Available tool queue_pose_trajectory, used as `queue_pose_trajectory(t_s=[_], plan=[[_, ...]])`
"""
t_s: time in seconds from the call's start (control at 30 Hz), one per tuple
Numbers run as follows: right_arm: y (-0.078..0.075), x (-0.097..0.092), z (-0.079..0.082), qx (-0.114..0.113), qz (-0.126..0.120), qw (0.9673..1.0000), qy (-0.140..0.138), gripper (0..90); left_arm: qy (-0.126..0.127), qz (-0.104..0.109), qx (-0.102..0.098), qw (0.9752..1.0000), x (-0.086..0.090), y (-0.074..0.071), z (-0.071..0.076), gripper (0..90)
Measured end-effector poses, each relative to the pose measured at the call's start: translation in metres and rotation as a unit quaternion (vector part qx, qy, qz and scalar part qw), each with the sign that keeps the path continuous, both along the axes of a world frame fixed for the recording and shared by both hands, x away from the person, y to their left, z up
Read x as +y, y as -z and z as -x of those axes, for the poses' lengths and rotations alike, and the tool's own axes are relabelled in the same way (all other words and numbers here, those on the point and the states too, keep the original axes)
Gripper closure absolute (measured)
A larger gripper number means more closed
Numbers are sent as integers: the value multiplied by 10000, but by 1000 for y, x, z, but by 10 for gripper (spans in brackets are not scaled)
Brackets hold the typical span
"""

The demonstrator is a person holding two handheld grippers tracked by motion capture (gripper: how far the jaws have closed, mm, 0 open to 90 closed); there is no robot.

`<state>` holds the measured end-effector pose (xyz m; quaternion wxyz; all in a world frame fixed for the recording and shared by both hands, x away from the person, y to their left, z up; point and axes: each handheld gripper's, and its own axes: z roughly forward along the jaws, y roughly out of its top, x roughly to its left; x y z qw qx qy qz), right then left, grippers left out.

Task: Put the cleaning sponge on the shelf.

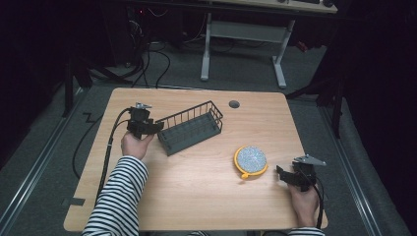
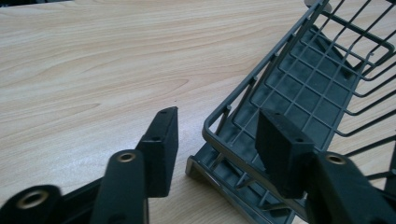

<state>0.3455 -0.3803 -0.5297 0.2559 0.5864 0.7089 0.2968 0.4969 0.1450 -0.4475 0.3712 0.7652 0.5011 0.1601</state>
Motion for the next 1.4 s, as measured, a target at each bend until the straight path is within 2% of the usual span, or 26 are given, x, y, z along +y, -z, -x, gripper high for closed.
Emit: queue_pose_trajectory(t_s=[0.17,0.43,0.57,0.77,1.1,1.4], plan=[[0,0,0,1,0,10000,-1,289,98,44,11,9999,-3,0,1,613],[0,0,0,-1,2,10000,-2,288,118,-24,8,9999,-7,-1,6,630],[0,0,0,0,0,10000,-3,288,217,-72,12,9997,-12,-2,10,630],[0,0,0,1,0,10000,-3,288,195,80,-55,9998,-18,1,23,631],[0,0,0,0,3,10000,-3,288,154,175,-93,9997,-23,2,49,629],[0,0,0,1,9,10000,-3,288,188,73,-150,9997,-26,2,69,623]])
